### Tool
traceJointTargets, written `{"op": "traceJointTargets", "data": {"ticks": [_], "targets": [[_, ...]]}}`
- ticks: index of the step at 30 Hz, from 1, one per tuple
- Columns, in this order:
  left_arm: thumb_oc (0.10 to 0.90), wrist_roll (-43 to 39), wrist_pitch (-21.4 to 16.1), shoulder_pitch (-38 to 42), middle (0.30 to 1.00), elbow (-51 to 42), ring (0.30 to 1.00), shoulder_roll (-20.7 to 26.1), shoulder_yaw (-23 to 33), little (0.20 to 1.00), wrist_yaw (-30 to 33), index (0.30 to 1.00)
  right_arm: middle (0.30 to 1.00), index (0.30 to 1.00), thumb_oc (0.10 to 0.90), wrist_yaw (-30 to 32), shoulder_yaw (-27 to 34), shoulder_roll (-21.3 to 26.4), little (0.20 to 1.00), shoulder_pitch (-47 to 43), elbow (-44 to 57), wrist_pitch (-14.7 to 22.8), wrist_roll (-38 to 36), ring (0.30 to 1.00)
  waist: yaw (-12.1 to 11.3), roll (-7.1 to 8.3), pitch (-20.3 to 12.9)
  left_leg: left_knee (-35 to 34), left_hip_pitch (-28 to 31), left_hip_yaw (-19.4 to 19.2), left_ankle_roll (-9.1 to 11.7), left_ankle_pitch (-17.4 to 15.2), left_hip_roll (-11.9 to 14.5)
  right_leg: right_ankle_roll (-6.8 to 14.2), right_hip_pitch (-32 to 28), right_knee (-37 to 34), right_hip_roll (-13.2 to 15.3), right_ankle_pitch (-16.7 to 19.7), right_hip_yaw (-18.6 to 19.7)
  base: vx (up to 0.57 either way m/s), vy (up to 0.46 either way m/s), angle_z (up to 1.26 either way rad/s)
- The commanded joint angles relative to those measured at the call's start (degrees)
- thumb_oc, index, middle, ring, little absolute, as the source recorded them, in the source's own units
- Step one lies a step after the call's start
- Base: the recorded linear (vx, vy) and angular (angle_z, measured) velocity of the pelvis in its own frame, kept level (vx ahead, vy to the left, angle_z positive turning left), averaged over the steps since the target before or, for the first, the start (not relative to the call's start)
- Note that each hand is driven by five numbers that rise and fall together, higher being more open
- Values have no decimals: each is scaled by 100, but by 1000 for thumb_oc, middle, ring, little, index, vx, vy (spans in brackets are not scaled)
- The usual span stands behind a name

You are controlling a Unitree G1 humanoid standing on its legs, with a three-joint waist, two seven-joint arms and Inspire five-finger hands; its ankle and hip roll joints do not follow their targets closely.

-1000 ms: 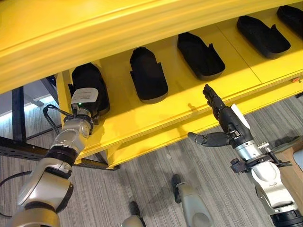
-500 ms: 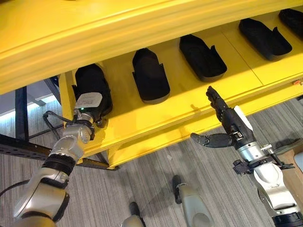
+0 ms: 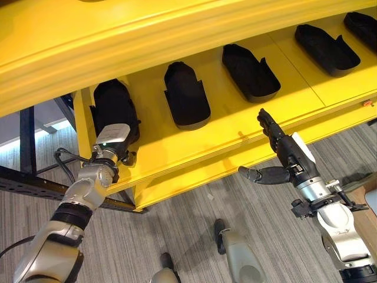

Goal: Move parts from the plastic box to the shelf.

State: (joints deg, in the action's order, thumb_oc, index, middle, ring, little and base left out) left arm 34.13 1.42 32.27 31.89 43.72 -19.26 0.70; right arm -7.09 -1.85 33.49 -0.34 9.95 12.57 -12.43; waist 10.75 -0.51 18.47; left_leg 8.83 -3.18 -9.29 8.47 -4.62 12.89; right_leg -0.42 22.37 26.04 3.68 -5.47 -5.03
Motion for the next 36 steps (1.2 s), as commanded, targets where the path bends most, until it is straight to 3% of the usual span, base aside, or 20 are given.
{"op": "traceJointTargets", "data": {"ticks": [1,11,36], "targets": [[900,38,-70,46,1000,-386,1000,260,401,1000,104,1000,1000,1000,900,44,384,-129,1000,-191,634,471,-112,1000,69,96,-516,611,-444,3,-205,-147,118,366,-560,-129,238,-551,391,0,0,0],[900,-55,-99,-108,1000,-535,1000,257,450,1000,-94,1000,1000,1000,900,12,403,-144,1000,-173,650,452,-85,1000,53,78,-524,638,-479,22,-211,-152,100,352,-556,-131,232,-548,402,0,0,0],[900,-426,-149,-1312,1000,-1471,1000,109,1368,1000,-240,1000,1000,1000,900,-56,577,-261,1000,-166,677,365,31,1000,-66,103,-590,697,-536,63,-248,-177,91,320,-580,-155,234,-531,397,0,0,0]]}}
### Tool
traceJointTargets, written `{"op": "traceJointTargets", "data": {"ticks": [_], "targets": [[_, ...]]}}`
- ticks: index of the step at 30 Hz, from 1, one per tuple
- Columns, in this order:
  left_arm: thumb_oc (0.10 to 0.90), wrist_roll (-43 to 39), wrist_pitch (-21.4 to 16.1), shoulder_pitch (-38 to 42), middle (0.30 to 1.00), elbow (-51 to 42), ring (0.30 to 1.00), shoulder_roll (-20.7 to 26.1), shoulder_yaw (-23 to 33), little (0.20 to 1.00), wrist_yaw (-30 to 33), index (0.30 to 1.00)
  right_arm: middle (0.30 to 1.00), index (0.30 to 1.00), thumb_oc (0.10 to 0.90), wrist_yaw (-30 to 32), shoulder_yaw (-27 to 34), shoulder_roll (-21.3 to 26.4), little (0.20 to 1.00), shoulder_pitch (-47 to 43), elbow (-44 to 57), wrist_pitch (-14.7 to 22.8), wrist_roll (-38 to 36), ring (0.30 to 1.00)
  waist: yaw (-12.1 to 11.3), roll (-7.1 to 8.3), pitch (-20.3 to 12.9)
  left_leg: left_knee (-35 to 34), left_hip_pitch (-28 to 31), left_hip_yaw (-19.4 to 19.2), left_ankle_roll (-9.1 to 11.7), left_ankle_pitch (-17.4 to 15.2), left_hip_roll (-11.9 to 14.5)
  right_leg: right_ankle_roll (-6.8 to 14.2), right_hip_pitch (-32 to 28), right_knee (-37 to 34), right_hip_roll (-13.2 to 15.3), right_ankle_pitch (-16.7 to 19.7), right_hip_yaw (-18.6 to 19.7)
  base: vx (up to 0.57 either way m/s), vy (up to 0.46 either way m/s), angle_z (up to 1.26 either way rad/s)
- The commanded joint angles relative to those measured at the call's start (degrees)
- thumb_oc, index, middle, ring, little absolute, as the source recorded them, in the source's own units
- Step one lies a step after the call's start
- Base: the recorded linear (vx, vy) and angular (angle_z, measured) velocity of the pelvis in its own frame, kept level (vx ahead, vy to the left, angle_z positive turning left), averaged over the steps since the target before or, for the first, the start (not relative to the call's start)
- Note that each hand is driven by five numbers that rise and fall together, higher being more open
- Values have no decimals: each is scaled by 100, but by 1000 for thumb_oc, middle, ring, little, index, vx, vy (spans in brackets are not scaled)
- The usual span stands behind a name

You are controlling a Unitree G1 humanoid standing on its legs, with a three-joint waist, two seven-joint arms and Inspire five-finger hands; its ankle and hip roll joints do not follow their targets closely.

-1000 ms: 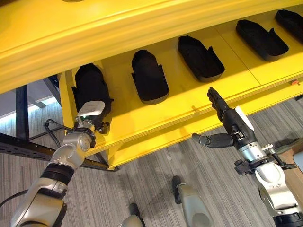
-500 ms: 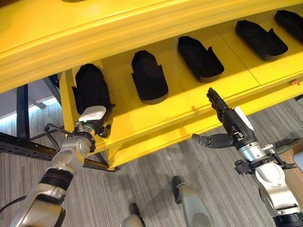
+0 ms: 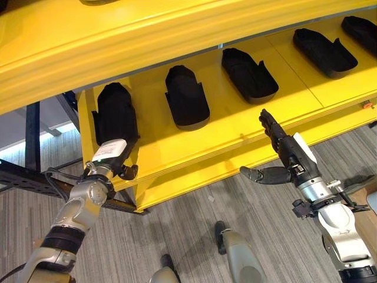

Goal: Move parts from the plastic box to the shelf.

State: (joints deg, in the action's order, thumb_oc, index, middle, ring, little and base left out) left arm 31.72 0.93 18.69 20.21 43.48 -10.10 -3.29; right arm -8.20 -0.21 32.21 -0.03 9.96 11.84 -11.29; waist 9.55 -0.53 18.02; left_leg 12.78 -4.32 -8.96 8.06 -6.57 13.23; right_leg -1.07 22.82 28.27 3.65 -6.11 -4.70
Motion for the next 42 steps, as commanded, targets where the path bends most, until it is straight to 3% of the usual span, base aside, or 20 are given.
{"op": "traceJointTargets", "data": {"ticks": [1,3,7,15,25,27,32,38,40,42], "targets": [[900,-190,-107,40,1000,-308,1000,113,453,1000,175,1000,1000,1000,900,54,417,-127,1000,-193,676,435,-83,1000,55,107,-538,319,-408,34,-206,-16,53,390,-633,-350,240,-505,364,0,0,0],[900,-286,-169,47,1000,-420,1000,68,513,1000,333,1000,1000,1000,900,49,431,-133,1000,-173,679,445,-78,1000,54,111,-539,327,-402,40,-211,-25,47,388,-637,-341,247,-513,367,18,3,1],[900,-417,-593,-300,1000,-1229,1000,-278,1174,1000,1570,1000,1000,1000,900,240,503,-42,1000,-70,668,644,-44,1000,-16,145,-562,314,-443,85,-218,-17,23,387,-634,-343,278,-530,323,34,8,3],[900,-1204,-1209,-998,1000,-2035,1000,-863,1692,1000,2081,1000,1000,1000,900,434,532,28,1000,-76,544,853,-96,1000,-71,178,-592,272,-426,64,-233,14,20,381,-653,-422,277,-444,327,6,4,1],[900,-2340,-1486,-1448,1000,-2342,1000,-1143,1807,1000,1746,1000,1000,1000,900,432,595,-30,1000,-53,518,858,-97,1000,-101,162,-638,232,-373,84,-244,40,28,383,-749,-518,278,-394,301,0,0,0],[900,-3239,-1670,-1694,1000,-2464,1000,-1313,1788,1000,1361,1000,1000,1000,900,397,639,-92,1000,-11,507,853,-114,1000,-118,137,-682,125,-288,94,-241,88,44,388,-838,-623,273,-362,281,0,0,0],[900,-4332,-1803,-2182,1000,-2667,1000,-1544,1757,1000,797,1000,1000,1000,900,358,713,-144,1000,98,427,862,-154,1000,-139,106,-753,-101,-116,124,-223,177,76,401,-1025,-816,240,-329,224,0,0,0],[900,-5634,-1728,-2892,1000,-2792,1000,-1849,1663,1000,33,1000,1000,1000,900,277,878,-334,1000,345,298,852,-307,1000,-185,8,-1018,-768,162,145,-168,581,140,452,-1301,-1427,111,-109,107,-3,-19,6],[900,-5983,-1645,-3282,1000,-2800,1000,-2155,1669,1000,-93,1000,1000,1000,900,202,902,-436,1000,536,231,826,-403,1000,-218,-26,-1132,-1050,295,169,-166,766,214,444,-1419,-1575,27,-75,76,-13,-56,4],[900,-5934,-1634,-3460,1000,-2856,1000,-2211,1743,1000,-107,1000,1000,1000,900,169,914,-451,1000,604,217,810,-415,1000,-242,-44,-1169,-1155,353,189,-158,851,254,427,-1458,-1591,-15,-95,75,-11,-51,4]]}}
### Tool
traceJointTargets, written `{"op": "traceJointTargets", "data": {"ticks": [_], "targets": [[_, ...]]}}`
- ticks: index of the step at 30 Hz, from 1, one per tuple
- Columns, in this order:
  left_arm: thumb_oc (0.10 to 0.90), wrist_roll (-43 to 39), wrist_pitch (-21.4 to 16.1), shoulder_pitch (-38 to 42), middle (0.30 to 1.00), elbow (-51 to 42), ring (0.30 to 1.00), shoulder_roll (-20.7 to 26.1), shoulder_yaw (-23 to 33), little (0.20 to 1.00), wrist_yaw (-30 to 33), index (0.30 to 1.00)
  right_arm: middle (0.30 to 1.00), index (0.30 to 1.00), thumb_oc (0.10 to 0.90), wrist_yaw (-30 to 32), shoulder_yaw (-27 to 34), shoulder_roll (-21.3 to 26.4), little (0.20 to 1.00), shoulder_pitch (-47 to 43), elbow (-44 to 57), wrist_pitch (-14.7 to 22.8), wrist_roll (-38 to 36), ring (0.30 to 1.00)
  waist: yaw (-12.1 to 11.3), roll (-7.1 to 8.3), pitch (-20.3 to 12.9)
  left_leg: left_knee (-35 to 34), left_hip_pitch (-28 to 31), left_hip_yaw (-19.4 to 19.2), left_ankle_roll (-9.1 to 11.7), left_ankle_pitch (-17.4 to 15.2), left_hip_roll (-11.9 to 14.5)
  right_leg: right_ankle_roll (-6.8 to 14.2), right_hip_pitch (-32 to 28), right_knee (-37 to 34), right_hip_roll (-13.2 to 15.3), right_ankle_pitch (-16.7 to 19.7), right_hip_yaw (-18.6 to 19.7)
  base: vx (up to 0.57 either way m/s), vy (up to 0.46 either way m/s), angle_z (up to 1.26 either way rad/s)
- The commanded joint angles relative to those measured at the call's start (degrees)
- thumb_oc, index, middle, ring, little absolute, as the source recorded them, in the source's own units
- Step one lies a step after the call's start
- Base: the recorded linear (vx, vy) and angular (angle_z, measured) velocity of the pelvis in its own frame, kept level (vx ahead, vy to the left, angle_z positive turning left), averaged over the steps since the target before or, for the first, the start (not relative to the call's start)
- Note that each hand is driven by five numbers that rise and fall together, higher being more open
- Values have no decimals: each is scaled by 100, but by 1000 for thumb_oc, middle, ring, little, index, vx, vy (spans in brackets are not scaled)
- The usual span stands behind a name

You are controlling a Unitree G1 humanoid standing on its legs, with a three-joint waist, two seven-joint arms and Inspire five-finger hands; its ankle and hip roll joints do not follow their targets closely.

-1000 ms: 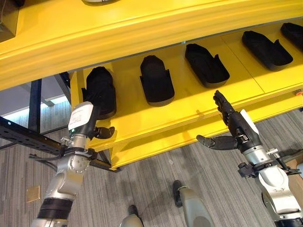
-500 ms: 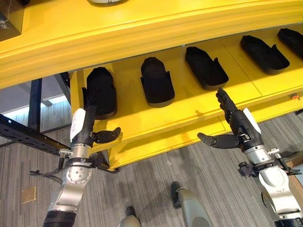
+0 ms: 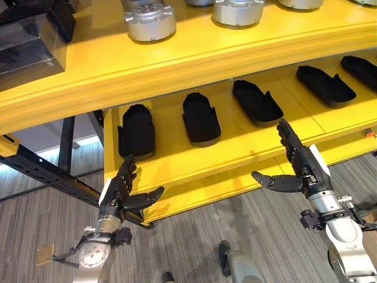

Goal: Move parts from the plastic box to the shelf.

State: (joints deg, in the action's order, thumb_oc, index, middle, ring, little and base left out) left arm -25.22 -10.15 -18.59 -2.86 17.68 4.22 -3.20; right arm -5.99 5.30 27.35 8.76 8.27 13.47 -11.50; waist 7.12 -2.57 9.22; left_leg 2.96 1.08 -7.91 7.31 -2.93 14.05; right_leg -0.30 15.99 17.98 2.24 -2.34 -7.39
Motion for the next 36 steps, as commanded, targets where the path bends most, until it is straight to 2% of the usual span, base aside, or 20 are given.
{"op": "traceJointTargets", "data": {"ticks": [1,2,4,5,6,7,8,9,10,11,12,13,15,16,19,20,22,24,28,36], "targets": [[900,-292,-512,179,1000,-602,1000,318,325,1000,-130,1000,1000,1000,900,-77,370,35,1000,-223,387,631,-411,1000,-20,159,-311,-207,-177,108,-74,543,200,326,-799,-568,91,-497,343,-30,-62,-1],[900,-394,-485,70,1000,-607,1000,255,334,1000,-150,1000,1000,1000,900,-95,367,30,1000,-172,373,617,-450,1000,-41,153,-311,-227,-182,131,-63,636,240,289,-818,-579,46,-515,338,-68,-134,-2],[900,-465,-453,-185,1000,-616,1000,73,405,1000,-145,1000,1000,1000,900,-171,437,-39,1000,104,319,539,-592,1000,-124,142,-320,-341,-248,266,22,1092,376,191,-929,-782,-131,-558,247,-67,-136,3],[900,-465,-453,-185,1000,-616,1000,73,405,1000,-145,1000,1000,1000,900,-171,437,-39,1000,104,319,539,-592,1000,-124,142,-320,-341,-248,266,22,1092,376,191,-929,-782,-131,-558,247,-62,-142,11],[900,-470,-453,-300,1000,-619,1000,-18,493,1000,-162,1000,1000,1000,900,-224,534,-143,1000,316,325,500,-744,1000,-185,138,-315,-328,-352,374,92,1505,460,112,-1038,-1039,-255,-517,200,-84,-176,12],[900,-505,-466,-304,1000,-614,1000,-40,516,1000,-133,1000,1000,1000,900,-210,558,-201,1000,401,267,493,-851,1000,-168,210,-282,-87,-528,297,44,1395,398,53,-1126,-1192,-242,-488,128,-93,-175,11],[900,-506,-465,-301,1000,-616,1000,-37,518,1000,-133,1000,1000,1000,900,-211,559,-203,1000,397,265,495,-852,1000,-160,208,-293,-73,-566,312,39,1406,398,53,-1111,-1215,-243,-458,119,-141,-171,19],[900,-703,-444,-251,1000,-561,1000,-94,484,1000,-259,1000,1000,1000,900,-184,668,-253,1000,512,256,523,-836,1000,-92,313,-198,472,-704,-118,-83,1100,289,-1,-1179,-1316,-182,-410,-6,-101,-88,54],[900,-707,-445,-248,1000,-557,1000,-90,485,1000,-263,1000,1000,1000,900,-185,670,-256,1000,512,257,522,-836,1000,-96,313,-193,508,-716,-116,-86,1075,293,2,-1185,-1320,-183,-409,-3,-134,-116,68],[900,-805,-437,-255,1000,-507,1000,-123,472,1000,-347,1000,1000,1000,900,-212,707,-309,1000,599,255,502,-923,1000,-96,356,-165,796,-728,-232,-181,765,141,11,-1202,-1381,-121,-363,-49,-68,-27,78],[900,-849,-430,-269,1000,-475,1000,-143,441,1000,-326,1000,1000,1000,900,-229,659,-336,1000,618,185,472,-988,1000,-137,379,-144,944,-721,-89,-254,487,-104,45,-1223,-1452,-83,-300,-39,-91,-31,44],[900,-909,-405,-263,1000,-423,1000,-168,392,1000,-326,1000,1000,1000,900,-266,626,-333,1000,615,138,433,-982,1000,-178,408,-121,1123,-723,96,-372,108,-469,74,-1248,-1500,-46,-265,-22,-60,1,31],[900,-895,-387,-242,1000,-418,1000,-214,391,1000,-367,1000,1000,1000,900,-330,573,-402,1000,632,39,363,-1001,1000,-206,464,-135,1277,-845,363,-531,-261,-1029,123,-1259,-1590,13,-192,-46,-33,37,-4],[900,-910,-365,-227,1000,-366,1000,-257,315,1000,-344,1000,1000,1000,900,-343,502,-479,1000,645,-142,306,-1045,1000,-213,442,-160,1102,-782,481,-614,-325,-1256,177,-1259,-1622,-20,-133,-64,8,86,-11],[900,-973,-341,-238,1000,-230,1000,-296,270,1000,-422,1000,1000,1000,900,-345,525,-505,1000,695,-251,249,-1009,1000,-187,422,-194,856,-666,473,-631,-276,-1240,245,-1283,-1642,-4,-75,-89,40,103,17],[900,-1103,-285,-271,1000,-118,1000,-349,153,1000,-430,1000,1000,1000,900,-361,430,-592,1000,698,-367,174,-1098,1000,-186,383,-261,464,-460,577,-681,-180,-1274,311,-1315,-1634,23,-4,-68,56,126,2],[900,-1132,-282,-226,1000,-68,1000,-324,102,1000,-410,1000,1000,1000,900,-324,399,-610,1000,678,-477,174,-1127,1000,-190,389,-268,352,-438,609,-684,-95,-1297,337,-1319,-1638,67,38,-71,60,125,-22],[900,-1034,-238,-385,1000,-139,1000,-244,126,1000,-476,1000,1000,1000,900,-412,405,-653,1000,815,-492,69,-1155,1000,-197,352,-387,-195,-181,564,-713,62,-1300,409,-1377,-1746,85,99,-55,80,130,-23],[900,-1104,-203,-386,1000,-72,1000,-237,70,1000,-495,1000,1000,1000,900,-425,344,-665,1000,815,-539,16,-1060,1000,-230,341,-465,-617,-14,568,-730,239,-1332,493,-1412,-1839,118,166,-19,31,99,-12],[900,-1243,-188,-337,1000,28,1000,-233,2,1000,-424,1000,1000,1000,900,-407,126,-699,1000,729,-639,-61,-950,1000,-305,409,-548,-764,59,560,-805,255,-1387,612,-1461,-2011,179,280,89,9,67,-1]]}}
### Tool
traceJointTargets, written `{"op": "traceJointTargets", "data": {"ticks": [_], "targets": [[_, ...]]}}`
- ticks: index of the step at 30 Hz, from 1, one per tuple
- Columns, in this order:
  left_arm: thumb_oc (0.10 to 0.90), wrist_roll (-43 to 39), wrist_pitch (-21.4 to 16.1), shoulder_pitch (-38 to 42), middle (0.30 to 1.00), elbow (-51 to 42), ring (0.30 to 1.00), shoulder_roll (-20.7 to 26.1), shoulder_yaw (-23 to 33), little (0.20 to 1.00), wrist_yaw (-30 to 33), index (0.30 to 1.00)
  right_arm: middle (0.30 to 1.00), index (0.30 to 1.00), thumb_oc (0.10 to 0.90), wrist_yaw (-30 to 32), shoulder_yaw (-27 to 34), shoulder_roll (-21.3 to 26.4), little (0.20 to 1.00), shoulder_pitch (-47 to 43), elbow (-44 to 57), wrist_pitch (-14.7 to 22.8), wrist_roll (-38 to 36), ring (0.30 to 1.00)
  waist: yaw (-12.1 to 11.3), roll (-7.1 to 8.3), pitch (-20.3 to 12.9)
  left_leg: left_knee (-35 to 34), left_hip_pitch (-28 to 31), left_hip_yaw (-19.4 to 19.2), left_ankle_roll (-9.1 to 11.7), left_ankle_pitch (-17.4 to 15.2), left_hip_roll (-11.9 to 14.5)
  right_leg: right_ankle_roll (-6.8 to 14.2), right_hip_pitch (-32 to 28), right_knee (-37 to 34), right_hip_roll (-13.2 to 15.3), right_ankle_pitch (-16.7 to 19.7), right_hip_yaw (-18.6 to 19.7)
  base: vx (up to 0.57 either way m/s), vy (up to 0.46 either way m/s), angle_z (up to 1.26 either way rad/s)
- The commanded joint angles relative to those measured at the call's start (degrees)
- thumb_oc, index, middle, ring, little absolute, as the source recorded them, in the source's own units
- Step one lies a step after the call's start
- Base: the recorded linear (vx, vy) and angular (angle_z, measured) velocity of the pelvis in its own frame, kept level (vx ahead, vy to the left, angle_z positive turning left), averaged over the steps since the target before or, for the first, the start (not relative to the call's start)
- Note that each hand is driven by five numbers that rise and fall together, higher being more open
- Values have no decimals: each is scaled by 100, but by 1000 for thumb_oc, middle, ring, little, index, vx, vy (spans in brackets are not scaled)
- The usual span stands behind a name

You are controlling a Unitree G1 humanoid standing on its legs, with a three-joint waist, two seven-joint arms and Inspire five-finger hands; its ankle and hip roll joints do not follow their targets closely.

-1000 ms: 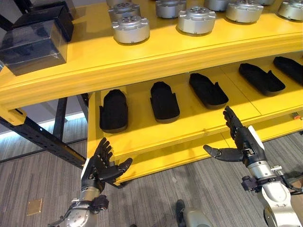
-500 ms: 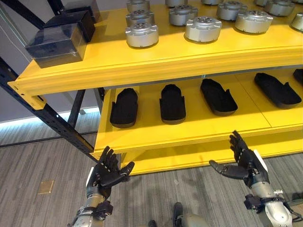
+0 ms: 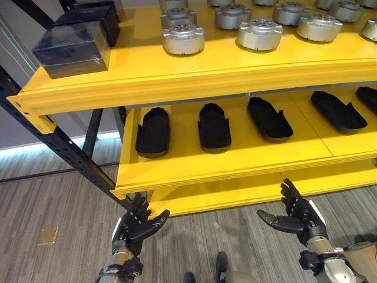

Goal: Move parts from the plastic box to the shelf.

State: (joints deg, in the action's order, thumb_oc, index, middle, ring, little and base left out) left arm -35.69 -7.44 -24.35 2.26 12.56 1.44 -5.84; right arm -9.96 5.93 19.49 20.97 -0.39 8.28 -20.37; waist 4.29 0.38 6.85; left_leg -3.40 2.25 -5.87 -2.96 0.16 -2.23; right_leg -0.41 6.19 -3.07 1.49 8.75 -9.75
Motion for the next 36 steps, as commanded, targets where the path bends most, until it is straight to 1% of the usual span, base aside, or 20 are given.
{"op": "traceJointTargets", "data": {"ticks": [1,5,7,9,13,15,16,19,20,21,22,23,25,29,36], "targets": [[900,-207,-457,236,1000,-470,1000,280,281,1000,-155,1000,1000,1000,900,-14,56,80,1000,-492,234,451,-59,1000,-30,124,-314,-129,-53,353,218,-56,238,628,-481,98,258,-824,335,17,44,-4],[900,-213,-422,200,1000,-445,1000,291,244,1000,-108,1000,1000,1000,900,-27,-25,72,1000,-439,211,390,-11,1000,-68,198,-351,-141,12,353,184,-107,219,675,-569,67,286,-821,356,38,40,-5],[900,-202,-418,194,1000,-451,1000,290,246,1000,-98,1000,1000,1000,900,7,-41,68,1000,-465,198,394,55,1000,-83,209,-349,-141,34,359,160,-126,217,693,-564,100,300,-820,367,24,38,-11],[900,-176,-421,253,1000,-496,1000,424,257,1000,-104,1000,1000,1000,900,53,-31,67,1000,-536,171,393,49,1000,-84,222,-289,-77,7,425,86,-153,151,736,-492,387,378,-867,391,16,134,-10],[900,-76,-426,291,1000,-513,1000,537,214,1000,-119,1000,1000,1000,900,46,-31,63,1000,-534,205,392,100,1000,-50,197,-228,-98,15,476,7,-151,69,806,-364,648,469,-854,428,-13,136,7],[900,-38,-458,358,1000,-543,1000,608,224,1000,-37,1000,1000,1000,900,75,-76,23,1000,-602,177,390,128,1000,17,168,-82,-122,-72,487,-73,-93,8,890,-43,1008,450,-712,697,-98,156,7],[900,-39,-458,359,1000,-543,1000,608,225,1000,-37,1000,1000,1000,900,75,-77,23,1000,-604,176,390,128,1000,12,169,-86,-121,-79,481,-73,-93,8,891,-29,1020,450,-716,703,-95,86,-3],[900,-31,-507,498,1000,-471,1000,620,156,1000,43,1000,1000,1000,900,102,-151,-46,1000,-682,151,417,110,1000,53,112,-7,-88,-183,518,-95,-47,27,907,92,1209,386,-776,1084,-70,13,1],[900,-2,-510,576,1000,-442,1000,594,74,1000,79,1000,1000,1000,900,151,-229,-75,1000,-742,147,415,124,1000,16,94,-40,-64,-231,471,-81,-71,63,873,-54,1078,489,-831,1149,-53,-55,5],[900,-4,-504,587,1000,-426,1000,578,76,1000,102,1000,1000,1000,900,170,-222,-82,1000,-751,145,410,115,1000,-14,111,-46,-61,-242,454,-59,-85,70,858,-93,933,545,-814,1108,8,-108,0],[900,-2,-509,574,1000,-408,1000,509,95,1000,107,1000,1000,1000,900,202,-230,-87,1000,-721,119,401,210,1000,-56,156,-141,-68,-222,359,-33,-131,62,901,-263,498,632,-773,991,49,-108,-4],[900,-46,-502,555,1000,-424,1000,476,103,1000,109,1000,1000,1000,900,198,-227,-83,1000,-717,126,392,191,1000,-65,168,-187,-48,-228,312,-10,-140,106,915,-291,381,598,-731,1046,88,-162,-32],[900,-131,-464,465,1000,-372,1000,404,91,1000,37,1000,1000,1000,900,135,-149,-50,1000,-577,199,356,163,1000,-45,200,-246,-47,-173,293,58,-129,190,866,-469,123,540,-739,971,89,-155,-45],[900,-84,-420,386,1000,-301,1000,361,58,1000,-29,1000,1000,1000,900,83,-83,-20,1000,-467,209,336,183,1000,-7,212,-292,-113,-50,335,152,-121,261,814,-647,-5,470,-815,859,57,-80,2],[900,-32,-403,376,1000,-241,1000,341,23,1000,-33,1000,1000,1000,900,76,-80,-28,1000,-460,216,336,161,1000,8,191,-322,-139,-11,361,223,-100,335,759,-747,-56,424,-874,774,21,-43,2]]}}
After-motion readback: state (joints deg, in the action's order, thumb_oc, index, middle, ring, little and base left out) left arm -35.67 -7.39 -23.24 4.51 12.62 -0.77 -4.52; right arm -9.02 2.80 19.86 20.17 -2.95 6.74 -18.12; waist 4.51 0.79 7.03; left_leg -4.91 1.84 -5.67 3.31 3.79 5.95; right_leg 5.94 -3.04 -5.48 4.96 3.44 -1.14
